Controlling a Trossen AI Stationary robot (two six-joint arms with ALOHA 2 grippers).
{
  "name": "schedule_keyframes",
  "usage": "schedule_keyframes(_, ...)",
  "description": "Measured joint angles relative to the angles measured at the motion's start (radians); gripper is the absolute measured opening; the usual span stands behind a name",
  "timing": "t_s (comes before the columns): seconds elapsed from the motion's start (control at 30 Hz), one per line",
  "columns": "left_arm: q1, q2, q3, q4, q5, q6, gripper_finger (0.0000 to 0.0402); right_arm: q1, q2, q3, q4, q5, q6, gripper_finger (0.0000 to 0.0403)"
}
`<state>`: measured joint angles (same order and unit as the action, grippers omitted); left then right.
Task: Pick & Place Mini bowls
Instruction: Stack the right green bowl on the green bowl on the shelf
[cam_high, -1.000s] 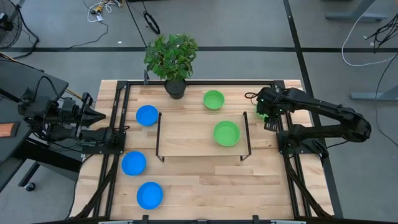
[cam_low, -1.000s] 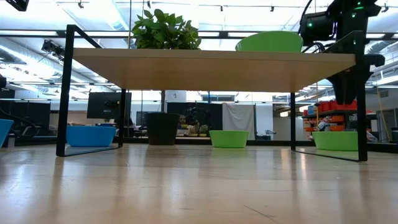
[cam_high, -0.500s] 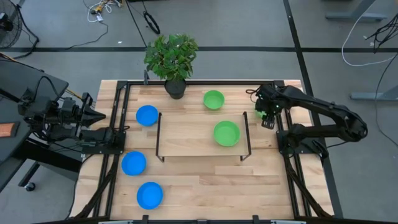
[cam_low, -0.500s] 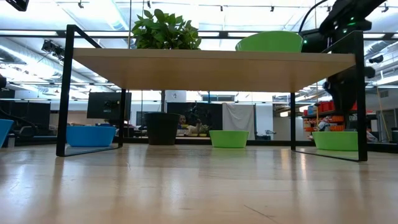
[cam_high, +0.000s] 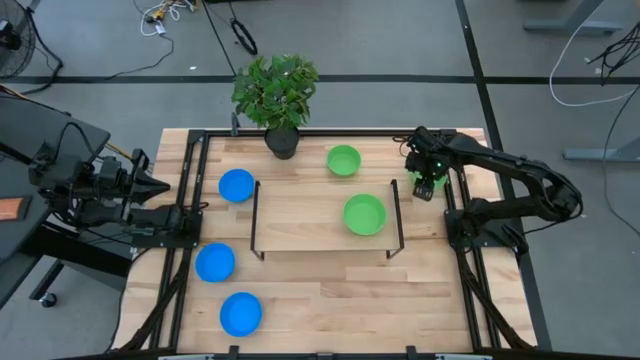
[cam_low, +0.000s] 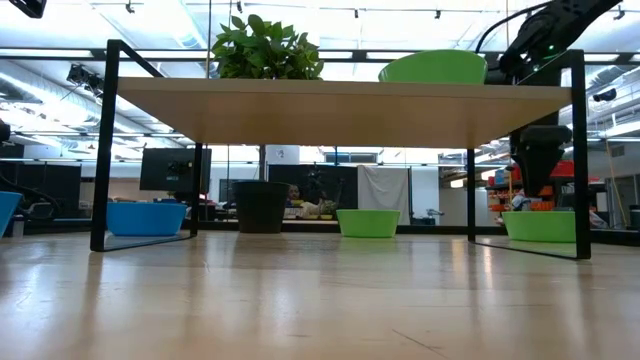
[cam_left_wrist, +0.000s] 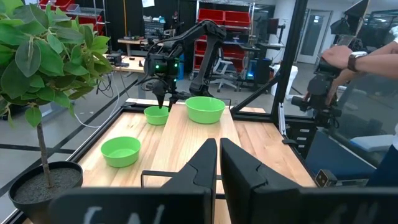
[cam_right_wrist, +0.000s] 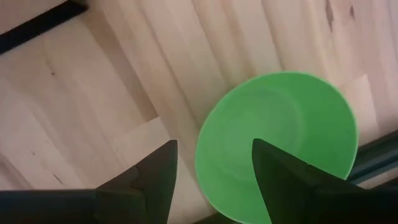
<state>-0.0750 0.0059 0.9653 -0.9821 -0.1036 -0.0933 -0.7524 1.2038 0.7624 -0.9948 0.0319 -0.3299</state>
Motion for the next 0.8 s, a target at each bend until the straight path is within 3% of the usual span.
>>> schedule_keyframes(0.33,0.0,0.0,0.0,0.0,0.0,0.0,0.0023,-0.028,0.071,0.0,0.004,-0.001,0.141,0.021)
schedule_keyframes(0.8,0.0,0.0,0.0,0.0,0.0,0.0,0.0023,-0.051,0.134,0.0,0.073,-0.03,0.205,0.021)
